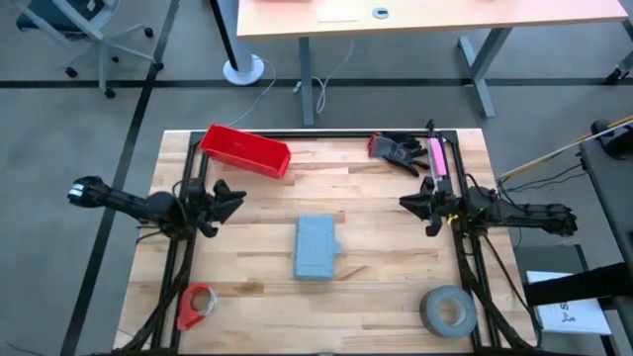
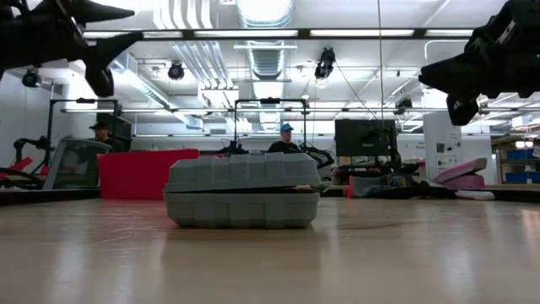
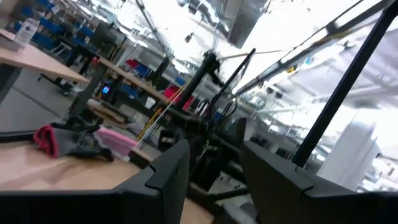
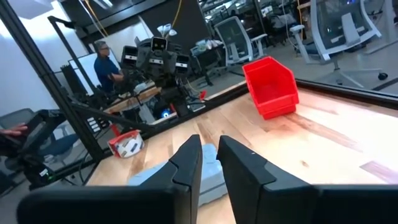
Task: Prefit tool cases
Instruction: Return to Home Position
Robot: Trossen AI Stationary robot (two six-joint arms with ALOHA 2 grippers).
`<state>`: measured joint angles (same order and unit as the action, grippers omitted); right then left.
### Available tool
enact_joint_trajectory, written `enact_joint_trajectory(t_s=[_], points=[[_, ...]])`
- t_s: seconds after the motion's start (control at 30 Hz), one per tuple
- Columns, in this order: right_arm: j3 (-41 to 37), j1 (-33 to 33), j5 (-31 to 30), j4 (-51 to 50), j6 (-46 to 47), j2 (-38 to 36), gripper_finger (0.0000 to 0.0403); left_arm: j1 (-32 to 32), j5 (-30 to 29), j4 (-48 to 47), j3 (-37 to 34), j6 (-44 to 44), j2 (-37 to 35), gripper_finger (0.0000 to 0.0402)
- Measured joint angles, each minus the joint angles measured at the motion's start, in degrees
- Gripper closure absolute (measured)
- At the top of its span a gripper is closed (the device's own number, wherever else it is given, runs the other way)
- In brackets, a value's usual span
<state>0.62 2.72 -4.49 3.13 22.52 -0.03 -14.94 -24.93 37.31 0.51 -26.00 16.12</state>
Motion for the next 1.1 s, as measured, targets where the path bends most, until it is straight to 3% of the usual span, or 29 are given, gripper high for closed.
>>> enact_joint_trajectory(t_s=[0.47,0.7,1.1], points=[[0.0,-0.1,0.2,-1.6,0.0,0.0,0.0339,0.0,0.0,-25.2,0.0,0.0,-11.0,0.0251],[0.0,-0.1,0.2,-1.7,0.0,0.0,0.0331,0.0,0.0,-30.7,0.0,0.0,-16.2,0.0251],[0.0,0.8,0.2,-1.8,0.0,0.0,0.0356,0.0,0.0,-33.0,0.0,0.0,-16.1,0.0251]])
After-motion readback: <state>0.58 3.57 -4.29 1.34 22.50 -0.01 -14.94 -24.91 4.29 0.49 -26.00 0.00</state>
